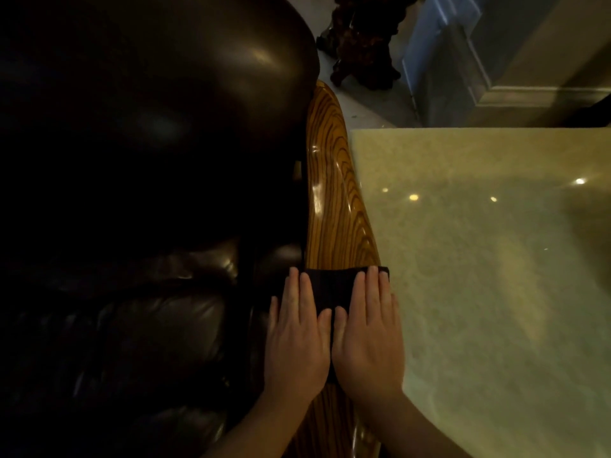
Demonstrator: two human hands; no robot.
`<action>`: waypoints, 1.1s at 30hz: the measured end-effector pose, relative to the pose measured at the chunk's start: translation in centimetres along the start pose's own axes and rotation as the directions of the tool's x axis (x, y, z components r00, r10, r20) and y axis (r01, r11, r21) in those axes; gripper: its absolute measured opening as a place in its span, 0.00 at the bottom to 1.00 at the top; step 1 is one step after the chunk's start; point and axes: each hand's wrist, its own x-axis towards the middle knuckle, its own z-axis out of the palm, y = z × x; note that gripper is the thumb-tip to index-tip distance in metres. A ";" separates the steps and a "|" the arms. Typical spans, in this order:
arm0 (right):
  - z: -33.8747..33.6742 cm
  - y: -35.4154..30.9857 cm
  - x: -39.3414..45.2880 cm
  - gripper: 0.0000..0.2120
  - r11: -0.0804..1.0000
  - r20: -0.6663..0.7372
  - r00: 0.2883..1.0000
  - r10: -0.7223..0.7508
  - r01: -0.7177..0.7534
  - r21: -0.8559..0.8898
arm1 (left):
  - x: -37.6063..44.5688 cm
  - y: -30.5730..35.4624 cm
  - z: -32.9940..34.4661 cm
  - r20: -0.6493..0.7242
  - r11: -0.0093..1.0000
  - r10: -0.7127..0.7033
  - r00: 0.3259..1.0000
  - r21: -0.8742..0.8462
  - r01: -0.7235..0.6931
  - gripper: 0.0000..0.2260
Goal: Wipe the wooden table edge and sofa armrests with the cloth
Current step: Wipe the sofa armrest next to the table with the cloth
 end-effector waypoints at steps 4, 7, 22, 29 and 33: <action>0.7 0.1 -2.5 0.27 1.000 -0.010 1.000 0.021 -0.021 0.002 | -2.2 -0.3 0.3 -0.003 1.000 0.028 1.000 -0.006 -0.028 0.27; 1.0 0.1 -3.0 0.27 1.000 -0.025 1.000 0.017 -0.017 0.000 | -2.8 -0.6 0.5 -0.026 0.999 0.042 0.999 -0.030 -0.043 0.27; 0.9 0.2 -3.0 0.27 1.000 -0.020 1.000 0.014 -0.014 -0.018 | -2.8 -0.9 0.6 -0.054 0.983 0.073 0.996 -0.163 -0.081 0.26; 0.2 -0.1 -2.8 0.27 0.999 0.029 0.999 0.036 -0.036 0.012 | -2.6 -0.7 -0.4 0.058 0.978 0.015 0.998 -0.210 -0.003 0.26; -1.2 -0.1 -2.7 0.27 0.997 0.034 0.999 0.004 -0.007 0.083 | -1.5 -1.1 -1.8 0.301 0.805 -0.142 0.943 -0.519 0.287 0.32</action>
